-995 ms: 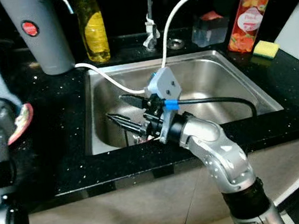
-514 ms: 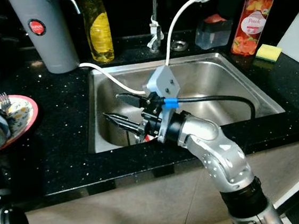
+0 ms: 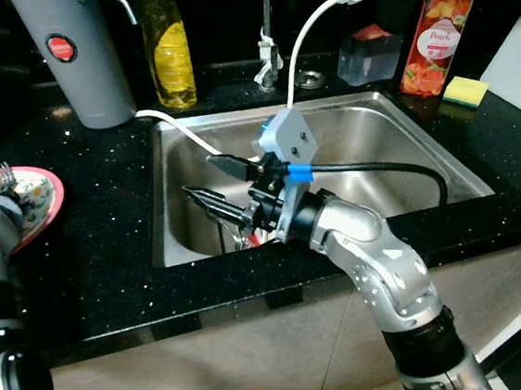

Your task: Kitchen organization

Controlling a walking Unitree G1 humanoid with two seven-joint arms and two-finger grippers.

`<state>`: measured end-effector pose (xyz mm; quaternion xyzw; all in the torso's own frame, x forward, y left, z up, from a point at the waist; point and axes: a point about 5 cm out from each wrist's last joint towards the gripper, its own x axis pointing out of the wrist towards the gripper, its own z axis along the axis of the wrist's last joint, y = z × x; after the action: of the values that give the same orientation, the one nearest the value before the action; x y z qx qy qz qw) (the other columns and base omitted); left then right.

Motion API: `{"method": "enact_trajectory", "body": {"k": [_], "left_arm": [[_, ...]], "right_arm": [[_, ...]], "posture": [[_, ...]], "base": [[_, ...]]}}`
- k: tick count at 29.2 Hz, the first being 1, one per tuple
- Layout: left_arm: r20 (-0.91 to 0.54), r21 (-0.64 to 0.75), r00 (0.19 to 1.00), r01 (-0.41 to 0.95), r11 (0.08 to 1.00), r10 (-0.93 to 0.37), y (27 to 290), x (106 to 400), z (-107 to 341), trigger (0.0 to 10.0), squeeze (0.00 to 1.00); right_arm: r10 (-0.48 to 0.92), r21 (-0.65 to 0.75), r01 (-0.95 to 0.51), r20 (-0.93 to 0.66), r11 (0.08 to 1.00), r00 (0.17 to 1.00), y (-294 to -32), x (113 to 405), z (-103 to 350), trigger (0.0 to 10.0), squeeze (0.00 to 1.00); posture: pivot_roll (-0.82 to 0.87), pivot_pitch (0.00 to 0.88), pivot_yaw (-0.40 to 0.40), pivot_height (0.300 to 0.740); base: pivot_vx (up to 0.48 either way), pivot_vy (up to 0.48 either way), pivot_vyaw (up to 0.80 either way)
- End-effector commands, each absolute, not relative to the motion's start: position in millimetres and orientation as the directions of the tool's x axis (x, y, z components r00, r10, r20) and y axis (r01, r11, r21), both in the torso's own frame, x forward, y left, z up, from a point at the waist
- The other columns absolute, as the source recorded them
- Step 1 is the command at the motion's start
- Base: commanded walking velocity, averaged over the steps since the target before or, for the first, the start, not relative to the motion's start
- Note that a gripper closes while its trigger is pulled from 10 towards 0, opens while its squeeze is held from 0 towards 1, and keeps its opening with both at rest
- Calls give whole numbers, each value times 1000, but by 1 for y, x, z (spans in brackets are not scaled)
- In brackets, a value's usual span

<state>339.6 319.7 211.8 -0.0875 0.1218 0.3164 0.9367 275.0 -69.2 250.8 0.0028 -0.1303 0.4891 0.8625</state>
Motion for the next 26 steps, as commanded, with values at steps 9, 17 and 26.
{"method": "enact_trajectory", "body": {"k": [9,17,26], "left_arm": [[-395,-109,667,-717,688,632,329,327,181,0,0],[17,-181,795,-595,783,607,314,338,249,8627,0],[161,-112,899,-394,912,408,277,346,274,10000,0]], "right_arm": [[832,-120,-833,226,540,507,-72,278,251,10000,0],[829,-118,-831,230,544,510,-72,279,252,10000,0],[827,-116,-829,232,547,513,-72,279,251,10000,0]], "posture": [[66,0,-36,740],[68,0,-39,740],[68,0,-39,740]], "base": [[0,0,0],[0,0,0],[0,0,0]]}}
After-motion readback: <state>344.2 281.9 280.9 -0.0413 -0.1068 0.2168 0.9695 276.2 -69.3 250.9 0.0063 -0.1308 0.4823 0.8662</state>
